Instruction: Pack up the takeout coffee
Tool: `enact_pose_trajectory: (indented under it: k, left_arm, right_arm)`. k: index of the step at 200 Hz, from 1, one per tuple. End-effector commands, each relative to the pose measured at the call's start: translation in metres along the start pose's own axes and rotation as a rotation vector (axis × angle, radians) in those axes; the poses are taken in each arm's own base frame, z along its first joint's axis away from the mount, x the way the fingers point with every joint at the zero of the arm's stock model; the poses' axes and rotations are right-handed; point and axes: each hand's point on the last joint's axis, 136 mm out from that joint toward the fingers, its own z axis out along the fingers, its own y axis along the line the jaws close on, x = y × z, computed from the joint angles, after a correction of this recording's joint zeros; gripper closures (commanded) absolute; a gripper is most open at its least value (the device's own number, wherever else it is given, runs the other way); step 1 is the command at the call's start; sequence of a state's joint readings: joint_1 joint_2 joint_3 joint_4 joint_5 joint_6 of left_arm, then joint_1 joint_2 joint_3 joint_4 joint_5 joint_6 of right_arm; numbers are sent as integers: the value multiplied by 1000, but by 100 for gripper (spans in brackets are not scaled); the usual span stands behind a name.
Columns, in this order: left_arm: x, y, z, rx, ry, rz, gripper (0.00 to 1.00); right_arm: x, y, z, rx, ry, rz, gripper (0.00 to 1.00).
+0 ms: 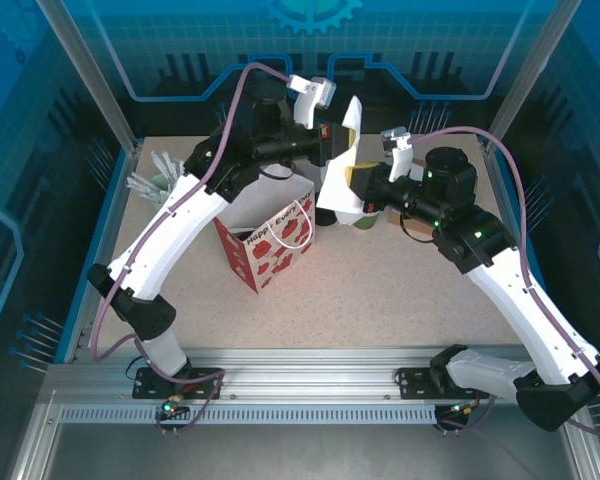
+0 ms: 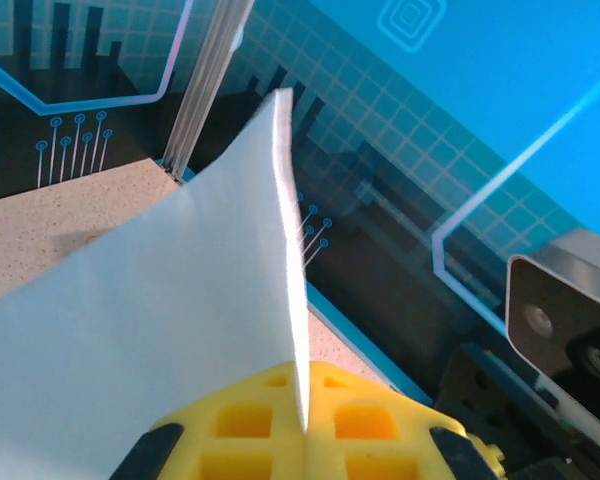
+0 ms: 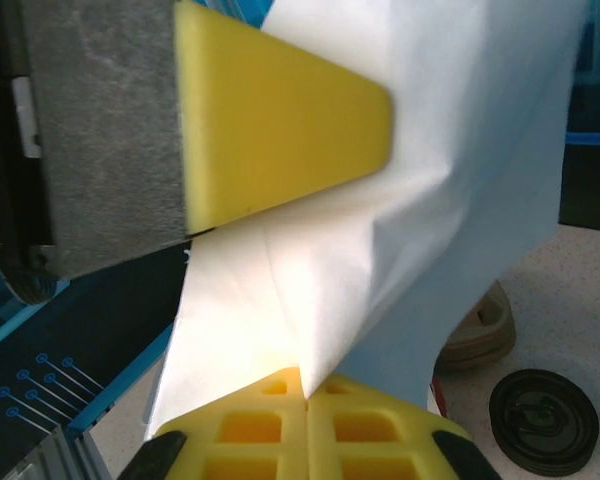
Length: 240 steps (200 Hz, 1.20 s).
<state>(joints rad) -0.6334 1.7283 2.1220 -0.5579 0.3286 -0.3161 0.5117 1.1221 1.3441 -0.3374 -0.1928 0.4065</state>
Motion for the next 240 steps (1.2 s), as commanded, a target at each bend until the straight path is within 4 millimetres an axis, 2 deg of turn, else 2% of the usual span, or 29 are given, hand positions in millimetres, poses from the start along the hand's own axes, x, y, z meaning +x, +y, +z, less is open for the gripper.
enact_pose_trajectory:
  k: [1, 22, 55, 87, 107, 144, 192, 240]
  left_arm:
    - [-18, -21, -36, 41, -24, 122, 100]
    - [-20, -30, -69, 63, -15, 221, 100]
    - [-11, -35, -121, 19, 26, 381, 100]
    - [-12, -20, -164, -114, 39, 453, 100]
    - [-15, -3, -181, -217, 44, 444, 100]
    - [-5, 24, -186, -334, 111, 462, 100]
    - [7, 56, -175, -399, 206, 484, 100]
    - [33, 83, -162, -432, 317, 434, 100]
  right_arm:
    - [-5, 15, -15, -32, -16, -53, 75]
    - [-5, 23, -31, -48, 2, -119, 49]
    - [0, 25, -51, -24, 49, -186, 35]
    - [5, 16, -54, 25, 65, -203, 33]
    - [10, 13, -49, 30, 86, -200, 33]
    - [19, 6, -39, 39, 125, -194, 33]
    - [24, 3, -37, 47, 143, -193, 33]
    - [27, -1, -38, 66, 149, -190, 33]
